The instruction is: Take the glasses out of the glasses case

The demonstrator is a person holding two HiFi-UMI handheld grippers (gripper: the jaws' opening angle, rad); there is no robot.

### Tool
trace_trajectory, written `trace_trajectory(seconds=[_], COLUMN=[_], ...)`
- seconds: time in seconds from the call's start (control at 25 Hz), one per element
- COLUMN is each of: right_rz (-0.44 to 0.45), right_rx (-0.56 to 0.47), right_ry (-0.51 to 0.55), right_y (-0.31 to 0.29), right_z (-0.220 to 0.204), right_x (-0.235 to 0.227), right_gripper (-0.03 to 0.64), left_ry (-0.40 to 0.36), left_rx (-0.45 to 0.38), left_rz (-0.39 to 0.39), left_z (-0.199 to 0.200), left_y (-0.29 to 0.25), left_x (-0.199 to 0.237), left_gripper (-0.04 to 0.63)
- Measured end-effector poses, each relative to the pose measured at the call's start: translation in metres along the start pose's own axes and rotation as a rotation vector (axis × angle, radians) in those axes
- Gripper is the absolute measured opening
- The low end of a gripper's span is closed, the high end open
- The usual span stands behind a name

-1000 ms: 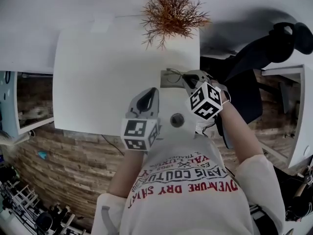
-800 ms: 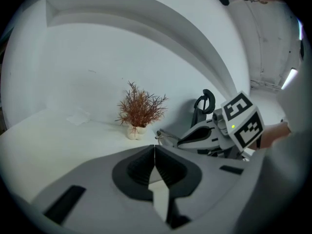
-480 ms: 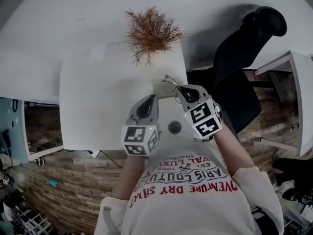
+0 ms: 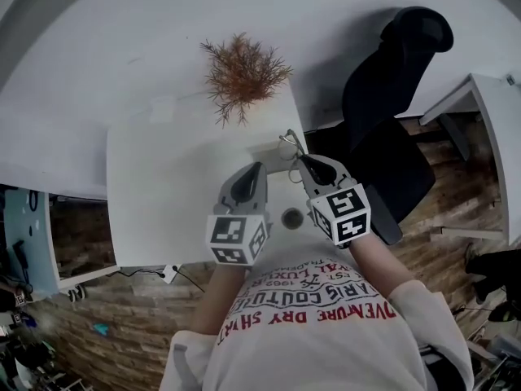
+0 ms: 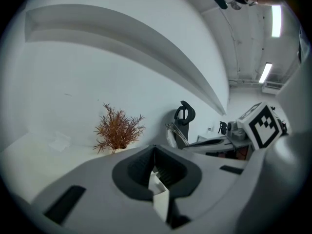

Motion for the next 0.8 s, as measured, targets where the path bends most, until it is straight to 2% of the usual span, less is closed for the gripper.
trace_trajectory(seconds=[0.12, 0.32, 0.8], right_rz=[-0.016, -0.037, -0.042], right_rx=[-0.019, -0.019, -0.029], right_ry=[-0.045, -0.054, -0.063], right_y=[0.0070, 0.0108, 0.0095], right_z=[-0.0013, -0.0055, -0.0096], right_x=[-0.0014, -0.0005, 0.0037], right_gripper=[0.026, 0.026, 0.026], left_ry=[-0.007, -0.015, -0.018], left_rx=[-0.002, -0.004, -0.025], left_rz=[-0.014, -0.028, -0.002], left_z=[-0.0003, -0.0011, 0.0002], left_y=[0.0000, 0.0010, 0.0083], left_x=[-0.0062, -0.0114, -0.0108], left_gripper=[0.008, 0.008, 0.008])
Point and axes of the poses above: the fingertips, and each gripper's own axes: y backward along the fingers, x to its left, z out of its top, the point moved 9 cm from there along y, backward along the fingers, and after that the axes turned 13 degrees about -z, right-handed, at the moved point
